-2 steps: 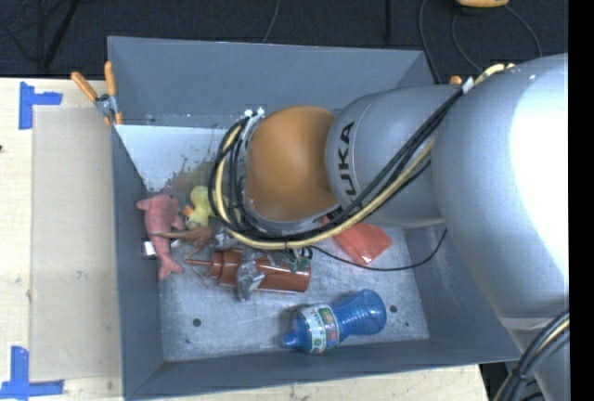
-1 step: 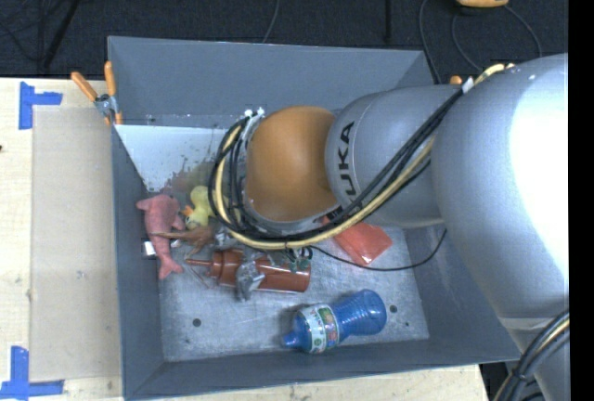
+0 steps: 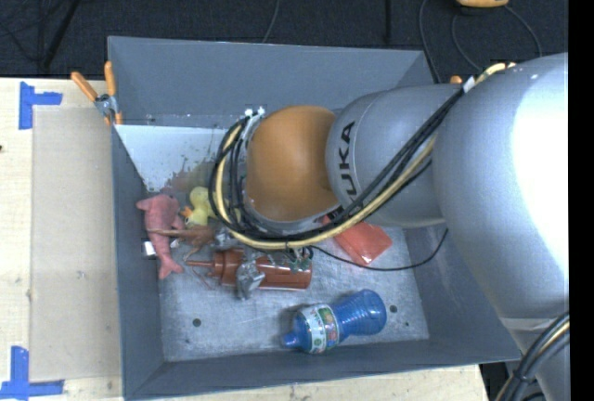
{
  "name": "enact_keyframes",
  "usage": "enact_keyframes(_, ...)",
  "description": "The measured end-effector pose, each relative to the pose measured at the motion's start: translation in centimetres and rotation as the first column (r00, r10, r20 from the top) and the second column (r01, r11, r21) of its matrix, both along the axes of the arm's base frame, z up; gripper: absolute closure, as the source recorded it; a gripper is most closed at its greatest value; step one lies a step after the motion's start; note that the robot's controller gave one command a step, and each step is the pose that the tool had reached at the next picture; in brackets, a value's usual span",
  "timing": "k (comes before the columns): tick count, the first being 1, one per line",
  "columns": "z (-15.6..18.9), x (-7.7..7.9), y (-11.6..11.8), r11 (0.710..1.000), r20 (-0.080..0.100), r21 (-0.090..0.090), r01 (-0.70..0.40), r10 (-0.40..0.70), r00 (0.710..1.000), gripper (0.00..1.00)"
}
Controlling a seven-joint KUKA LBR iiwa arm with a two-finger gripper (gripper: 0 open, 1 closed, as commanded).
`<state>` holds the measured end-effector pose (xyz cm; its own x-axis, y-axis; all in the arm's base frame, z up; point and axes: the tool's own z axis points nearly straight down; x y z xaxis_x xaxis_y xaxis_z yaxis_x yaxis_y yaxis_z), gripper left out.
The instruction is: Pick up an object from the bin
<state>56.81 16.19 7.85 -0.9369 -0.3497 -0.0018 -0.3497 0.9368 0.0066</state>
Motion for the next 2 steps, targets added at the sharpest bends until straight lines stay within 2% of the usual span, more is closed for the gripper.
enact_keyframes(2, 1.18, -0.06, -0.17, 1.0, -0.001, -0.005, 0.001, -0.001, 1.0, 1.0)
